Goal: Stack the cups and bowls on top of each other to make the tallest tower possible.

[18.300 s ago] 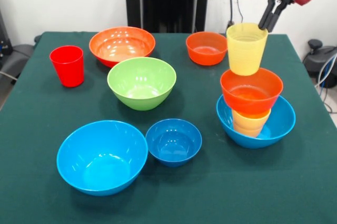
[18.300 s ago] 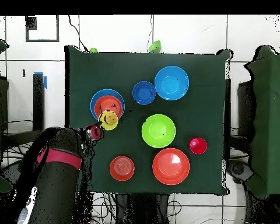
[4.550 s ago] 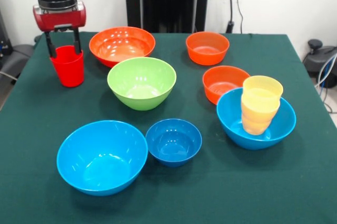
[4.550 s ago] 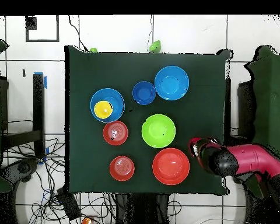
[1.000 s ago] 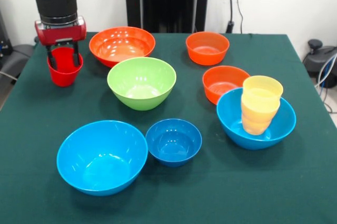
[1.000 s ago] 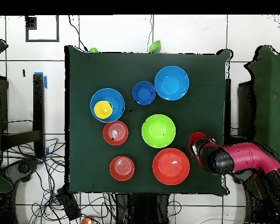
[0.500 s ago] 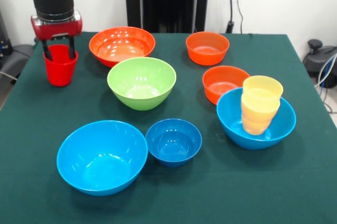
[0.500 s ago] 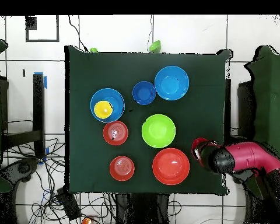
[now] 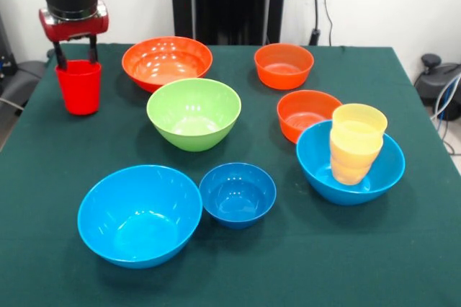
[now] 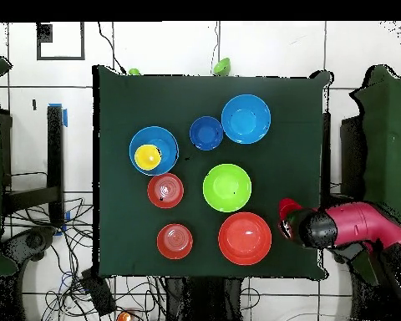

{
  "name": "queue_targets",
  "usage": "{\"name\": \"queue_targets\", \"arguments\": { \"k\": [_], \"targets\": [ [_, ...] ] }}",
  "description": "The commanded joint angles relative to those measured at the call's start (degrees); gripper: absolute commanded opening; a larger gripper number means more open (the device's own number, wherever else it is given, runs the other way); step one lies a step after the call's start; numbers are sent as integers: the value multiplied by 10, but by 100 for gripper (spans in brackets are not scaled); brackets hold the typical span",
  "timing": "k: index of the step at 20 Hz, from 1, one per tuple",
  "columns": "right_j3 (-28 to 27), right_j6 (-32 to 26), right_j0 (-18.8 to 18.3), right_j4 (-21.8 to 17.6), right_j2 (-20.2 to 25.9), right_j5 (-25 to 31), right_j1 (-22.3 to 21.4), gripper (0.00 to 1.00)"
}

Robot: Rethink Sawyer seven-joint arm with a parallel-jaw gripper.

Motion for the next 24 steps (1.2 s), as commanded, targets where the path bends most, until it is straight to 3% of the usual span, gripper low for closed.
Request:
{"name": "queue_targets", "arguments": {
  "k": [1,10,16,22,24],
  "targets": [
    [-9,-204,18,-7,-21,59,-8,100],
    [-6,-250,-13,23,31,38,-57,100],
    [-4,-250,-3,38,44,48,-73,100],
    [19,-217,-2,33,52,-12,-60,100],
    [21,-221,-24,62,80,-37,-42,100]
  ]
}}
